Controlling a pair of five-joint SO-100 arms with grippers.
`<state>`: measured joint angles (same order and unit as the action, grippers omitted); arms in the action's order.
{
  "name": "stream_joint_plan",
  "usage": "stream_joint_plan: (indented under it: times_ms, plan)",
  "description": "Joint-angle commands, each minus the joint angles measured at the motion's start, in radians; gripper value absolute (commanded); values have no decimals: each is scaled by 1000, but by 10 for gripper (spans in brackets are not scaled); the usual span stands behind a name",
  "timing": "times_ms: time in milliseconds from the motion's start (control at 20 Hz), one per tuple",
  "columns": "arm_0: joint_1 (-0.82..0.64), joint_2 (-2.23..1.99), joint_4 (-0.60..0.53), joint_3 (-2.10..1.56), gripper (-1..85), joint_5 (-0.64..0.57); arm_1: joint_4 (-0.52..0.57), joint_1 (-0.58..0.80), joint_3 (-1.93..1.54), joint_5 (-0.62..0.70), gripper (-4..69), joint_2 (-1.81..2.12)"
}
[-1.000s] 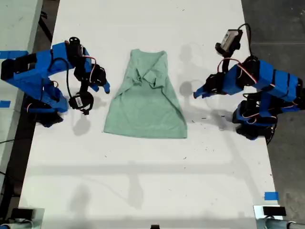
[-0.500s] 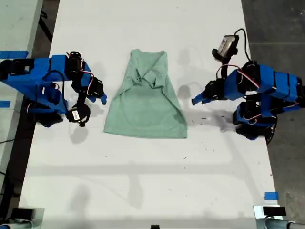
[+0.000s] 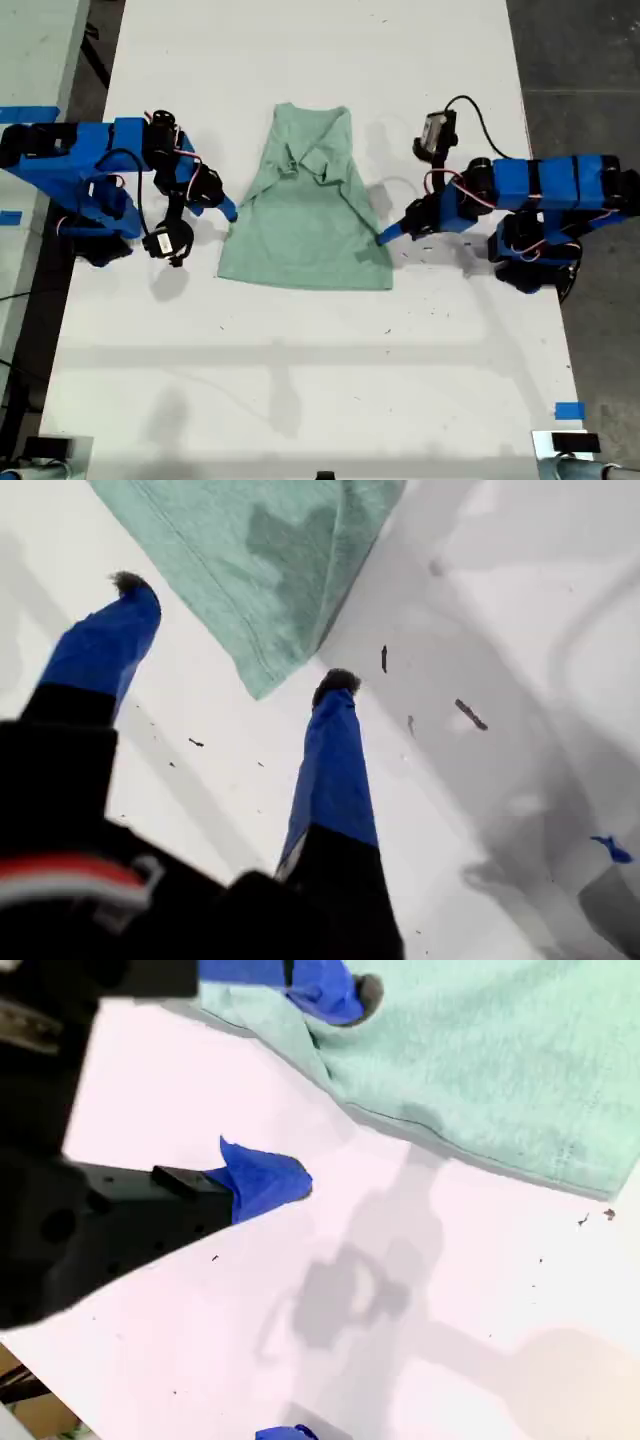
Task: Fold tshirt
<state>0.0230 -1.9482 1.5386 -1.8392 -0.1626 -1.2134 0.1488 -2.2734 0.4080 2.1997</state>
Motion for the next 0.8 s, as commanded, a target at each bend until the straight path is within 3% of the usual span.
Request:
stream_joint_plan:
  times_ms: [0, 200, 350, 500, 650, 750]
  plan:
    - [0, 2, -14, 48, 140, 3, 112, -20, 5, -9, 289, -92]
    - [0, 8, -18, 48, 135, 3, 236, -35, 3, -48, 271, -293]
    - [2, 8, -18, 46, 133, 3, 327, -31, 8, -95, 173, -471]
    - [5, 3, -17, 43, 134, 6, 284, -17, 74, -120, -18, -554]
    - [12, 0, -17, 38, 132, 11, 255, -26, 86, -127, -20, -554]
    - [17, -3, -17, 34, 130, 12, 161, -43, 146, -126, -21, -543]
